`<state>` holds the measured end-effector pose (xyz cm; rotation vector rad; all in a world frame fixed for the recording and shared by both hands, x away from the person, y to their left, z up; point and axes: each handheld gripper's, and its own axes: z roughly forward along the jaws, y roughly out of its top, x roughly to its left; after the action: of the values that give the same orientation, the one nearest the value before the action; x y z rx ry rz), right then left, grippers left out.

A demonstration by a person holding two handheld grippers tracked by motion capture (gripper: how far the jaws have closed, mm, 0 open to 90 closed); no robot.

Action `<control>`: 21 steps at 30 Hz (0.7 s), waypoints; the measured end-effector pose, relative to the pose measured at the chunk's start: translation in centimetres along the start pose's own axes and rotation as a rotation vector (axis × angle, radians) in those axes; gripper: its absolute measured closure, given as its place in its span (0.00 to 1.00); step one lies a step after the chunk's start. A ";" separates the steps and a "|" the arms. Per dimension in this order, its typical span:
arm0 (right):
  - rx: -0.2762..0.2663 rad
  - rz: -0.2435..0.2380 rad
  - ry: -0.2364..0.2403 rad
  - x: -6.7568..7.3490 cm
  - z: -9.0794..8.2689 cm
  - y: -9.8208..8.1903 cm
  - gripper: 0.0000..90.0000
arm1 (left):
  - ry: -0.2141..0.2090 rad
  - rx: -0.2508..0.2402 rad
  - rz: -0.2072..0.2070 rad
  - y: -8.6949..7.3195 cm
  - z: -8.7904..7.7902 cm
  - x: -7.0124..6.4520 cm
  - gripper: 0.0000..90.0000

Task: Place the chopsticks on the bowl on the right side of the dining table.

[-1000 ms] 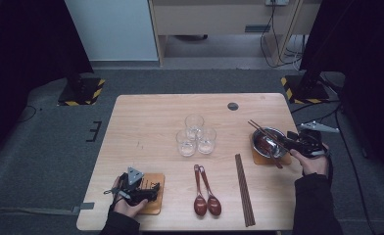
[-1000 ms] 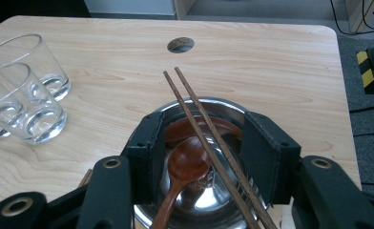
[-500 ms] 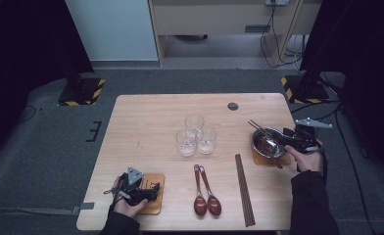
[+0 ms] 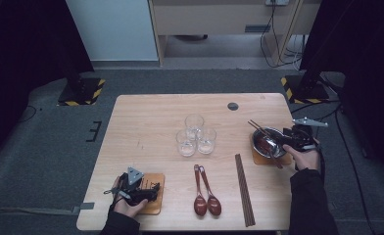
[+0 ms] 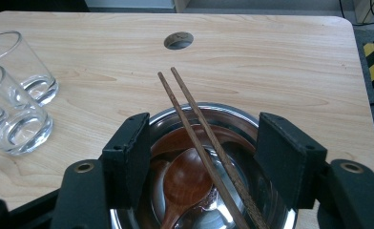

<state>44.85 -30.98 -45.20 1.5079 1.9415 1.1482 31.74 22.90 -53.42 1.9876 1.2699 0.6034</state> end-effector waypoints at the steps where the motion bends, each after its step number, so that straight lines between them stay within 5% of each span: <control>1: 0.003 0.004 0.001 0.0 0.1 0.0 0.41 | 0.000 0.000 0.000 0.0 0.0 0.0 0.00; 21: 0.058 0.004 0.006 0.0 2.6 -0.2 0.39 | 0.000 0.000 0.000 0.0 0.0 0.0 0.00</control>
<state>46.67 -30.10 -46.82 1.5407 1.9929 1.1085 31.74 22.90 -53.42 1.9875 1.2698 0.6030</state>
